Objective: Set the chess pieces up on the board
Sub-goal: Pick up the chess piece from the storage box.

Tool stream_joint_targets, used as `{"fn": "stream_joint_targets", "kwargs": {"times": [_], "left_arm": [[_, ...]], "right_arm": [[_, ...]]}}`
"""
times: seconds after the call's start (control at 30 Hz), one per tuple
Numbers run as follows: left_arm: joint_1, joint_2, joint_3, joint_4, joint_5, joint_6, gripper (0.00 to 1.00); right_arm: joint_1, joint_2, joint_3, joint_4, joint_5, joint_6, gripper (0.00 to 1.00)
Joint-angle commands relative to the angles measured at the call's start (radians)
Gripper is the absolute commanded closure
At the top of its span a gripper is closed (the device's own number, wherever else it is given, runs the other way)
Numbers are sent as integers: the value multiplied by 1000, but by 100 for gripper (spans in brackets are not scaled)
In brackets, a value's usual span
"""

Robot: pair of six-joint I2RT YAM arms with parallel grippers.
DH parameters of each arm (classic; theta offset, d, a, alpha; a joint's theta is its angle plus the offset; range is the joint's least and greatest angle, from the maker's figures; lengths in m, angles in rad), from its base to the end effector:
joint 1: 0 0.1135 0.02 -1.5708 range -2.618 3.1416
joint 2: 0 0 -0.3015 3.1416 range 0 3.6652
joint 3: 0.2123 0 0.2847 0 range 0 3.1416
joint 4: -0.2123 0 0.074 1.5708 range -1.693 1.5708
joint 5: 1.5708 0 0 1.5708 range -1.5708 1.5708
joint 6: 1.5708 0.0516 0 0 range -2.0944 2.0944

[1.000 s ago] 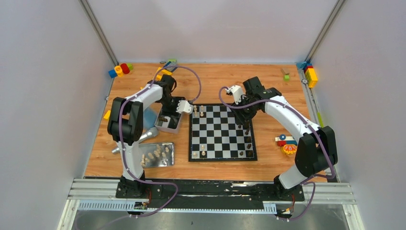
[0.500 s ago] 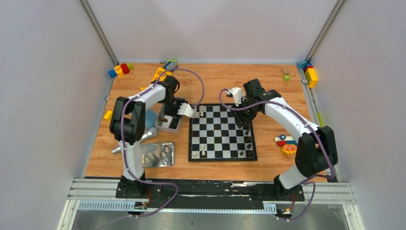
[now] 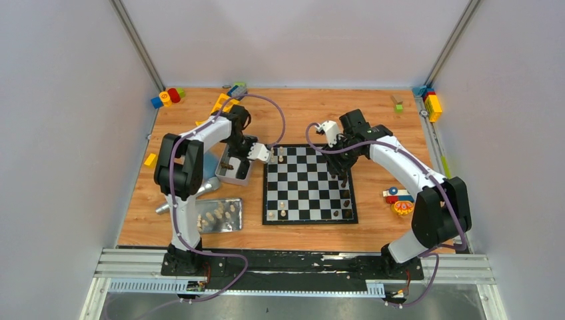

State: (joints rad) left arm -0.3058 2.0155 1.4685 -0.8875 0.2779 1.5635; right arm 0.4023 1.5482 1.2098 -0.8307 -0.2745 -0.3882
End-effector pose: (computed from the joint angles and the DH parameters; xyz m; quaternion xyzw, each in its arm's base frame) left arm 0.4109 -0.1446 0.1697 0.8004 0.5794 -0.0721 0.1358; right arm 0.3110 0.1475 0.2653 -0.3989 0.8853 0.1355 0.1967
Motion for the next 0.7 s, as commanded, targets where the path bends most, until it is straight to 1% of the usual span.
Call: {"fn": "stream_joint_targets", "kwargs": {"times": [0.0,0.13,0.23,0.3,0.4,0.43,0.47,0.57,0.6,0.63,0.67], "left_arm": [[33,-75,-14,15,33,-91,83],[60,-156,-58,52,55,-169,86],[70,-208,-98,82,52,-234,88],[72,-254,-118,108,58,-311,88],[73,-300,-128,119,104,-407,88],[73,-325,-127,121,118,-468,88],[73,-339,-123,119,158,-499,88],[68,-396,-104,99,267,-670,87],[66,-406,-101,93,350,-702,87],[63,-424,-103,89,396,-757,87],[60,-431,-105,90,492,-779,87]], "right_arm": [[-3,-50,29,24,-7,-6,57],[-3,-51,55,19,-30,0,57],[-4,-53,75,19,-82,6,57],[-3,-51,95,21,-146,11,57],[-3,-48,125,39,-265,17,57],[-3,-46,136,50,-312,24,57],[-3,-44,145,62,-354,32,57],[-3,-33,163,122,-499,68,57],[-3,-29,165,147,-550,82,57],[-1,-26,160,176,-588,98,57],[-2,-23,156,211,-629,124,56]]}}
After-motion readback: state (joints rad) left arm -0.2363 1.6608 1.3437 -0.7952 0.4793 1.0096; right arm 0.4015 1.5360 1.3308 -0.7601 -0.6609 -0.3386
